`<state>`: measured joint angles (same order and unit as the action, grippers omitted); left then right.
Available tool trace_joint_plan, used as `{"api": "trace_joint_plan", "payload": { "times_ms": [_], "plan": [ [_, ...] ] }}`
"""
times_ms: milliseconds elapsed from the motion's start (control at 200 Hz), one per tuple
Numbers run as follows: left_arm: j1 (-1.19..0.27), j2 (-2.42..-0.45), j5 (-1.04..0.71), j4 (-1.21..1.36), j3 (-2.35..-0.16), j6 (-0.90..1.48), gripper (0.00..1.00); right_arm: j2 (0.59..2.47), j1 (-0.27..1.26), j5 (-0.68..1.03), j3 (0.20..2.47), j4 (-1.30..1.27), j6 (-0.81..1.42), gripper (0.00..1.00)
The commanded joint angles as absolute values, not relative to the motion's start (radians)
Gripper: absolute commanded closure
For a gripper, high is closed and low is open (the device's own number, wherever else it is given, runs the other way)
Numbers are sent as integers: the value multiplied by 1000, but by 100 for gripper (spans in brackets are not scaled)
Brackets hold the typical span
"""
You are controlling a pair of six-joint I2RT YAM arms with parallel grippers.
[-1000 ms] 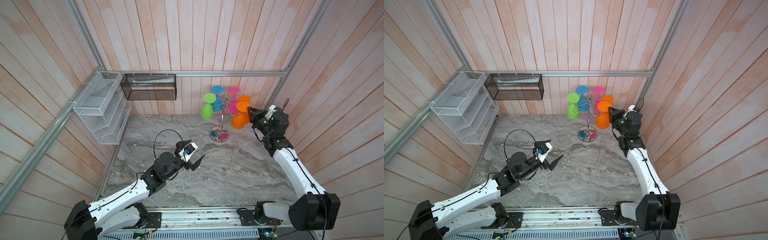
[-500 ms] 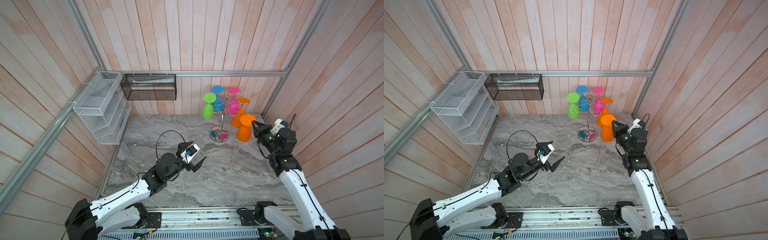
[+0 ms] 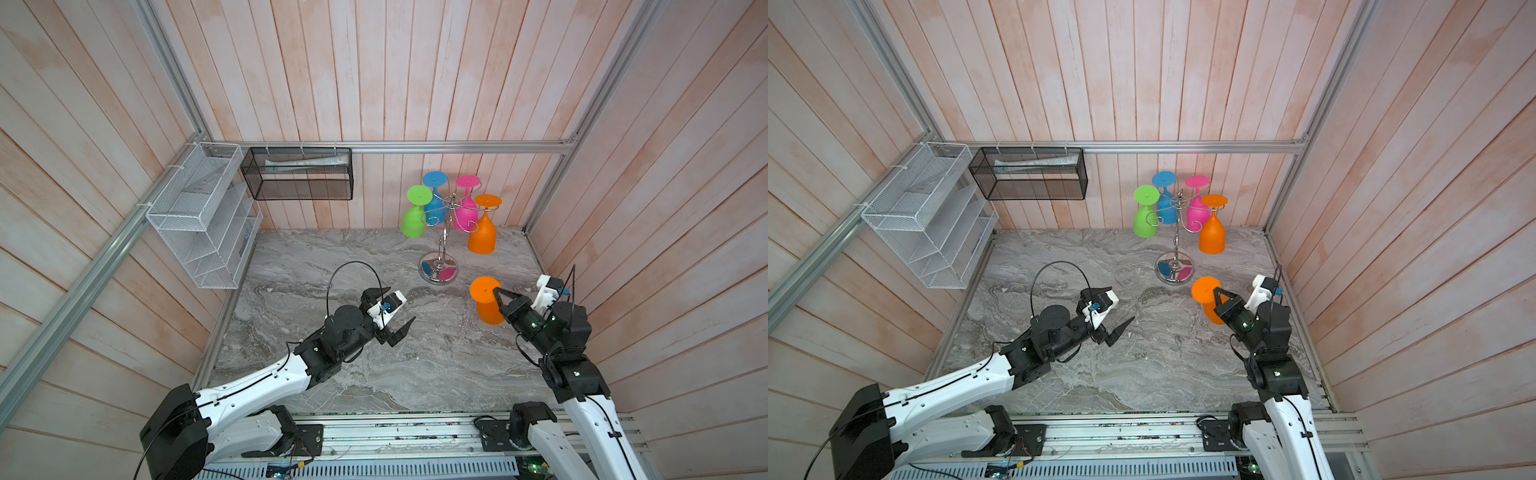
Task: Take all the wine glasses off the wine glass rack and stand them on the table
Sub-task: 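Pull the orange glass off the rack toward the robot with the right gripper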
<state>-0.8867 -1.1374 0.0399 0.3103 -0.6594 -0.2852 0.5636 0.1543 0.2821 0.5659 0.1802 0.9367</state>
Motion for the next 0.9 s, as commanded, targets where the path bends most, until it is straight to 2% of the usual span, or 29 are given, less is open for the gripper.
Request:
{"api": "trace_joint_plan", "payload": {
  "times_ms": [0,230,365,725,890],
  "plan": [
    [-891,-1157,74,289,-674,-298,1,521,278,258,506,173,863,100],
    [-891,-1162,104,136,-803,-293,1,561,568,85,474,154,750,100],
    [-891,-1148,120,27,-881,-177,2,626,718,-14,483,112,685,100],
    [-891,-1052,84,-388,-942,521,2,816,1066,-401,520,-11,449,100],
    [-891,-980,80,-439,-866,782,3,914,1232,-619,524,-131,308,100]
  ]
}}
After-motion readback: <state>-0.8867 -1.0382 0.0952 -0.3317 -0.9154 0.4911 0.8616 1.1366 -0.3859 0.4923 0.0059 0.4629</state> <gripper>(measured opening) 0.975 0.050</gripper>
